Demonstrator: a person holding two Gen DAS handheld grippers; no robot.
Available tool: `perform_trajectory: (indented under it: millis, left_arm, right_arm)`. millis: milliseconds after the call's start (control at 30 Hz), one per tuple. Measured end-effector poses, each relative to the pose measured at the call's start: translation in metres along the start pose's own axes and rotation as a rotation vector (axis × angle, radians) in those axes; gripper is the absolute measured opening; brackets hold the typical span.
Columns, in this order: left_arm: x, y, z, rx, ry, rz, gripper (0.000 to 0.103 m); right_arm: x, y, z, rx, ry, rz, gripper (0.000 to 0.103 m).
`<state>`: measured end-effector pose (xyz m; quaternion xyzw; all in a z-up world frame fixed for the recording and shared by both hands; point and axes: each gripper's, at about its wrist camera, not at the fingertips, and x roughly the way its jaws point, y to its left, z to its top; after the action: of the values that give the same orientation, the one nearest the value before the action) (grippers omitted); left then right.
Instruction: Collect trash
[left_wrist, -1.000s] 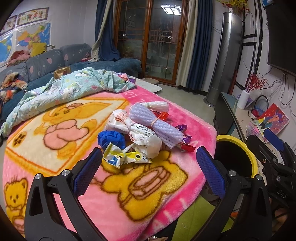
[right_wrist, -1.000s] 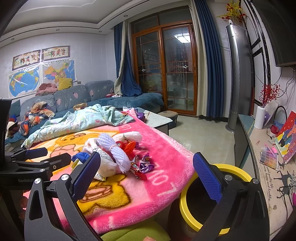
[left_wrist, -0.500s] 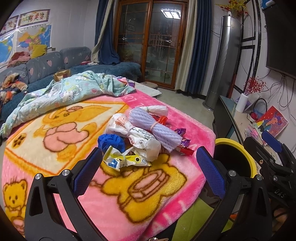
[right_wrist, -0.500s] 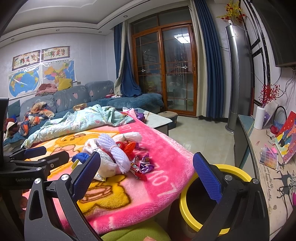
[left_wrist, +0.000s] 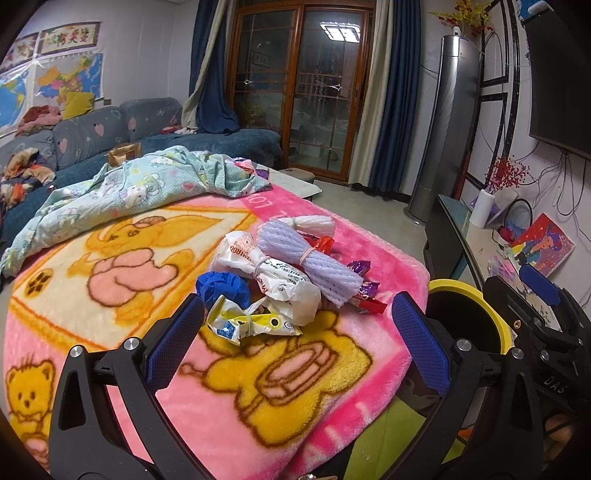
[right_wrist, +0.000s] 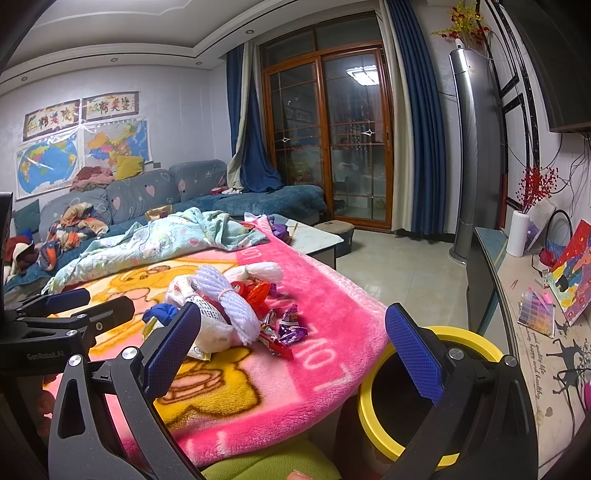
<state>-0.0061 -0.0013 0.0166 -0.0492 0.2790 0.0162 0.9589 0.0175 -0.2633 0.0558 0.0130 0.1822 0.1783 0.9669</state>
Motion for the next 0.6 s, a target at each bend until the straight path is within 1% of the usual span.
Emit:
perform_trajectory:
  millis: [167, 267, 467, 600]
  left_arm:
    - [-0.0007, 0.0000, 0.0003, -0.002, -0.005, -0.006, 0.093]
    - [-0.0024, 0.0001, 0.0005, -0.002, -0.009, -0.012, 0.093]
    - [-0.0026, 0.0000, 0.0002, -0.007, -0.013, -0.016, 0.093]
    - [-0.0016, 0.0002, -0.0005, -0.008, -0.012, -0.016, 0.093]
  right_arm:
    - [0.0037, -0.0041, -0.0023, 0.001, 0.005, 0.000, 0.097]
    - [0.0023, 0.0020, -0.0020, 0.006, 0.016, -0.003, 0.097]
    - [-0.0011, -0.0001, 0.0045, 0.005, 0.020, -0.001, 0.097]
    - [0.0047, -0.0025, 0.0009, 0.001, 0.022, 0.006, 0.097]
